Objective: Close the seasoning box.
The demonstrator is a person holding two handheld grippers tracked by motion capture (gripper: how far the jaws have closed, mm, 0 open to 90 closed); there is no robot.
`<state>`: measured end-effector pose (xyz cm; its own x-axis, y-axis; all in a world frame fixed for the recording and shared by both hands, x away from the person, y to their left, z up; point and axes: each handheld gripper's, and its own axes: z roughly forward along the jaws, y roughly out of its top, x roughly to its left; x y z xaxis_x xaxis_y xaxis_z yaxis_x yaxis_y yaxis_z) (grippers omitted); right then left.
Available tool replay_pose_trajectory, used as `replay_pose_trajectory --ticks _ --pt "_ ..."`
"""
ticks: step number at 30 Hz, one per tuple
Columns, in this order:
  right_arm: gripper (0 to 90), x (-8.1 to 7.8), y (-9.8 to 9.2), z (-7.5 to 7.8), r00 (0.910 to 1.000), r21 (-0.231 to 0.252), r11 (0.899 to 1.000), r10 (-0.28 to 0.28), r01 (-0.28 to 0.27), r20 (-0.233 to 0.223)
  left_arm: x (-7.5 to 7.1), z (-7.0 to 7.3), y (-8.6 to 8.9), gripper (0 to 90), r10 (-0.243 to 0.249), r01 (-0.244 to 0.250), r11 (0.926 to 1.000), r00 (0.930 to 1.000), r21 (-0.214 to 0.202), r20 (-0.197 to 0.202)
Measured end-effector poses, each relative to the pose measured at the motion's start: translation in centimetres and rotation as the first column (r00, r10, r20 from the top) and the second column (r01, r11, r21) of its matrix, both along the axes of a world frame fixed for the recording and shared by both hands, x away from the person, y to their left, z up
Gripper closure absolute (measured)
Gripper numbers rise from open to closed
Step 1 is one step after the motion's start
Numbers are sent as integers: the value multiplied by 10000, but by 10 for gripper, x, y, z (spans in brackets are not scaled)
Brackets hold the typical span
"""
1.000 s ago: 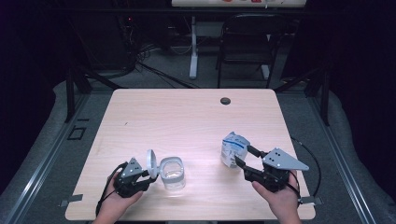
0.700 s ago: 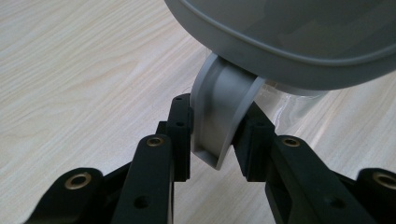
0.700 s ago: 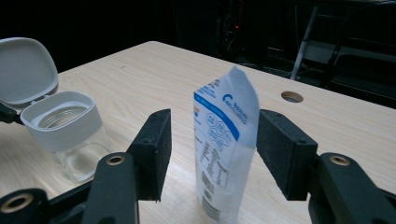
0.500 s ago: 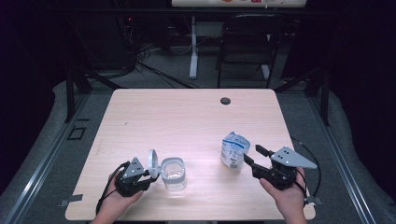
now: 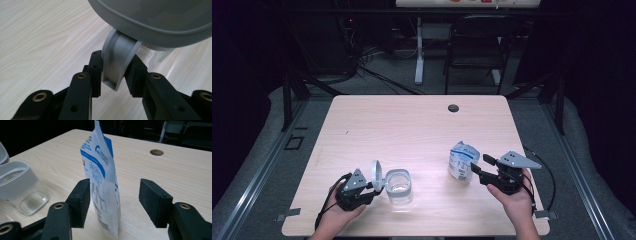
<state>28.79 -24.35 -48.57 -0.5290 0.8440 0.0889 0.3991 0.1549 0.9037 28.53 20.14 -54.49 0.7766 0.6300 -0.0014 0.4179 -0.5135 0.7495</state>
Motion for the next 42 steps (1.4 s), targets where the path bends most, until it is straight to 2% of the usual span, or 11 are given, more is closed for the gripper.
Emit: replay_pose_trajectory --ticks 4,8,12,19,22,29,33,42 --pt "410 8 0 -2 9997 -76 9999 71 -73 -254 0 -1 2 626 18 -20 9999 9999 -144 -104" --pt "397 15 1 -4 9986 148 9998 105 -97 -511 -1 -4 4 572 139 -140 9998 9999 -170 -61" --pt "391 20 1 -5 9971 369 9991 235 -209 -718 -3 -6 7 567 159 -160 9998 9998 -73 -97" --pt "390 29 6 -8 9947 339 9989 359 -328 -962 -3 -6 9 560 77 -79 9998 9999 -156 -105" --pt "391 34 11 -12 9902 363 9984 467 -423 -1314 -4 -7 10 560 130 -132 9998 9998 -167 -124" --pt "391 42 16 -22 9851 489 9978 516 -441 -1639 -3 -8 12 560 201 -203 9996 9997 -205 -140" --pt "389 46 19 -26 9811 396 9979 578 -513 -1848 -2 -8 12 560 191 -194 9996 9997 -186 -138" --pt "387 51 22 -33 9767 398 9970 734 -667 -2016 -2 -8 12 561 206 -207 9997 9997 -137 -119"
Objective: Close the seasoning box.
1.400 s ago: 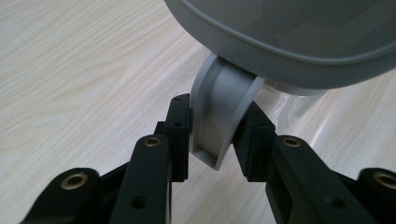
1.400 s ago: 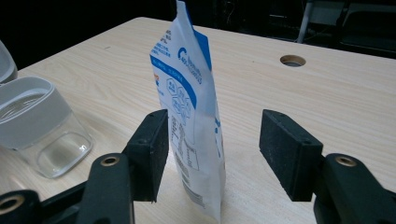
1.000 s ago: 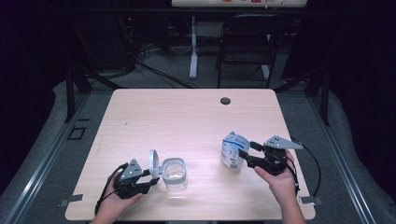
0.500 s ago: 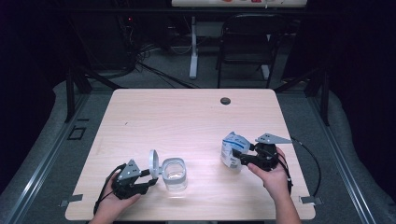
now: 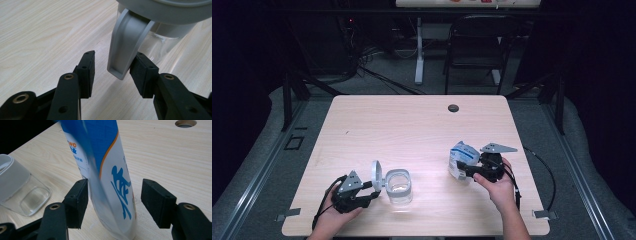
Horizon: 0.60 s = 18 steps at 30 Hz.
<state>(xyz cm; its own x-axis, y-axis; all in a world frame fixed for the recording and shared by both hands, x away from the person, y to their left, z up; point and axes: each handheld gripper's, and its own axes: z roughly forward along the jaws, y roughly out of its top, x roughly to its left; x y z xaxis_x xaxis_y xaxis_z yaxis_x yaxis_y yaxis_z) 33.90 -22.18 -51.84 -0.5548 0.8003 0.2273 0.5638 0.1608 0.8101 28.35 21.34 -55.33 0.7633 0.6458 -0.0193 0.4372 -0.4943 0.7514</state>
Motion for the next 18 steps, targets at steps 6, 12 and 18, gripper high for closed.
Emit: replay_pose_trajectory --ticks 6,12,18 --pt "387 0 3 -5 9999 69 10000 14 -13 -128 0 0 0 560 12 -12 10000 10000 0 30" --pt "388 2 2 -7 9996 143 9999 71 -67 -264 1 0 0 560 -16 16 10000 10000 35 23" --pt "402 1 2 -7 9994 186 9998 117 -111 -329 0 0 0 560 -8 8 10000 10000 46 14"
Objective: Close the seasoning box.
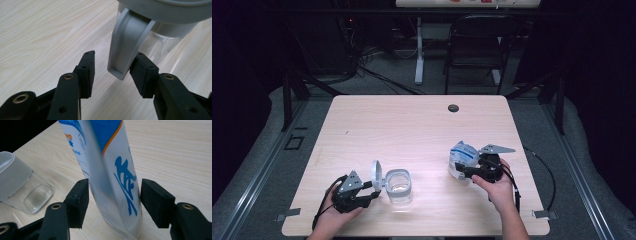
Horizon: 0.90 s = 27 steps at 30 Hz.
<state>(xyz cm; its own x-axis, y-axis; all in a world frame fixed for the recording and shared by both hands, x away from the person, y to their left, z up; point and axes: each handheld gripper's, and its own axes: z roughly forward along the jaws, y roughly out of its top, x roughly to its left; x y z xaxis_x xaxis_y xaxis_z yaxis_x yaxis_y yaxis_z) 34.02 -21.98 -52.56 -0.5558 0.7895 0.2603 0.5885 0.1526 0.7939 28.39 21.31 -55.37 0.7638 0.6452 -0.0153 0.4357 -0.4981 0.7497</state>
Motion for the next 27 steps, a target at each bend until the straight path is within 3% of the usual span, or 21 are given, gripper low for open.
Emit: replay_pose_trajectory --ticks 6,8,20,27 --pt "394 -1 -2 -7 9996 -55 10000 8 -9 -289 0 0 0 560 3 -3 10000 10000 4 1" --pt "388 -1 -2 -10 9994 159 9998 -83 88 -341 0 0 0 560 4 -4 10000 10000 10 4" --pt "373 -2 -1 -15 9991 356 9991 -198 211 -377 0 0 0 559 12 -12 10000 10000 30 36" --pt "363 -3 -3 -22 9976 461 9986 -226 257 -649 0 0 0 557 13 -14 10000 10000 66 53"
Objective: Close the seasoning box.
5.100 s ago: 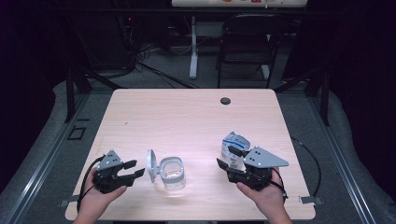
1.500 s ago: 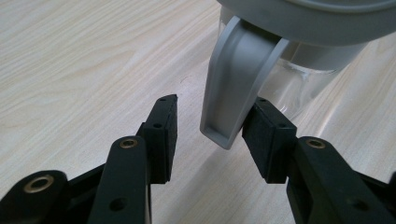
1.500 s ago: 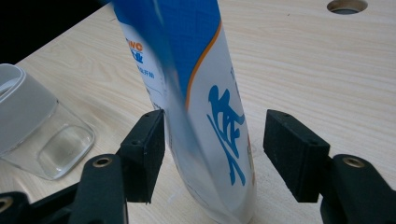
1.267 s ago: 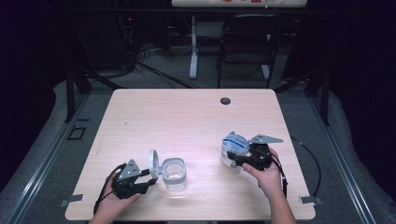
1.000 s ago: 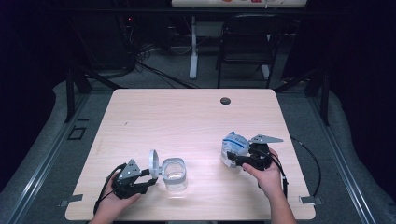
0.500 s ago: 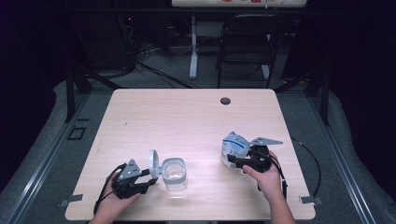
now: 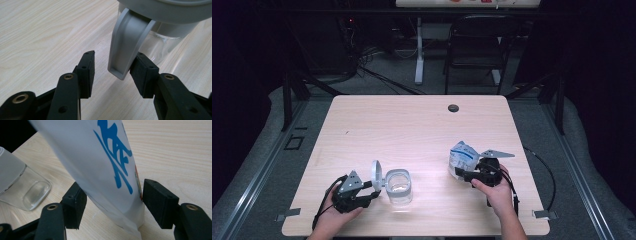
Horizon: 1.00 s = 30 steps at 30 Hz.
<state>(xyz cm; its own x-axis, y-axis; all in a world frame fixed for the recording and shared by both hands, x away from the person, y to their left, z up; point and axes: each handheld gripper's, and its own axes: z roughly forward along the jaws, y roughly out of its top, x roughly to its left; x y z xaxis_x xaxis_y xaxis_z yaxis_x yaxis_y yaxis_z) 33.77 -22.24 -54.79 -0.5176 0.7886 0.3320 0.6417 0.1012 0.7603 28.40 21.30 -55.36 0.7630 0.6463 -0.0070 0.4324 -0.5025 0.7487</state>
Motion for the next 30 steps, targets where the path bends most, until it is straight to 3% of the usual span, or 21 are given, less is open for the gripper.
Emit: replay_pose_trajectory --ticks 14,23,30 --pt "341 1 7 -8 10000 -150 9999 -8 6 -74 0 0 0 554 -11 10 10000 10000 22 33" --pt "346 3 11 -19 9988 -462 9989 -12 -11 -497 0 0 0 553 -15 15 10000 10000 39 46" --pt "338 4 15 -25 9993 -478 9988 -65 46 -378 0 0 0 553 -10 9 10000 10000 53 55"
